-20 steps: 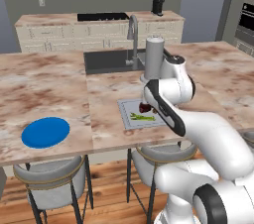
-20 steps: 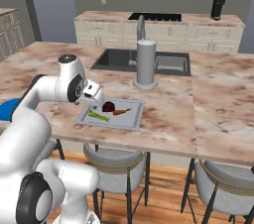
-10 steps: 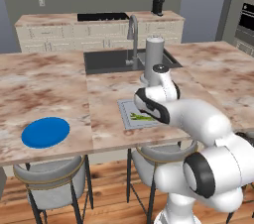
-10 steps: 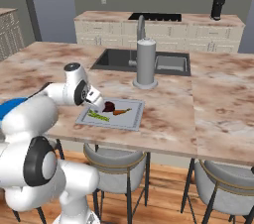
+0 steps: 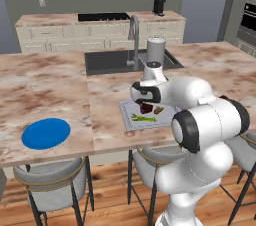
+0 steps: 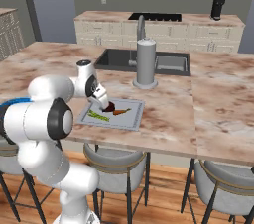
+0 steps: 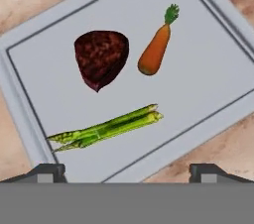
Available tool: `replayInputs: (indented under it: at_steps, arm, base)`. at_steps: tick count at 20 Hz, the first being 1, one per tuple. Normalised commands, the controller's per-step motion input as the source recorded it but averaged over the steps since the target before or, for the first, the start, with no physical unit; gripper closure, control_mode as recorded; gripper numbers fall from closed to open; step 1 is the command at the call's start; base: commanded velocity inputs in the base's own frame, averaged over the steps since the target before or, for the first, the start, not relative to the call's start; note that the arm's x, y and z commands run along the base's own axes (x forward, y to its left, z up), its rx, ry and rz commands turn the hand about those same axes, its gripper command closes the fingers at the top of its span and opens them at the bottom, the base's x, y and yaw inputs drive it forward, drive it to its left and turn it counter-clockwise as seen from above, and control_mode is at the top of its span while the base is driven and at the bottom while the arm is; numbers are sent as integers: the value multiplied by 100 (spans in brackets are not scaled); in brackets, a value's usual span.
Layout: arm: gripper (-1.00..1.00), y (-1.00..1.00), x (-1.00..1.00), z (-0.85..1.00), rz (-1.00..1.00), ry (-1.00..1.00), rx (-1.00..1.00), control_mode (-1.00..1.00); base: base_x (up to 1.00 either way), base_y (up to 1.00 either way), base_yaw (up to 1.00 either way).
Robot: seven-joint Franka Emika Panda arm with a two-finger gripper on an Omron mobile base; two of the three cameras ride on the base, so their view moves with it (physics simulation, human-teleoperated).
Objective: Create a steak meal by picking up the steak and asparagus from the tray and placing them on the plate. Leave the carrot on the tray.
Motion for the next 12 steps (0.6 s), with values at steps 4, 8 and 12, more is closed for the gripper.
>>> replayInputs:
  at_steps: [4,8,12]
  arm:
    - [-100,0,48,-33,-7,1,0,-100]
    - [-100,0,44,-42,-6,0,0,-100]
    - [-100,0,40,-48,-5,0,0,-100]
  base:
    - [0,0,0]
    - [0,0,0]
    - [0,0,0]
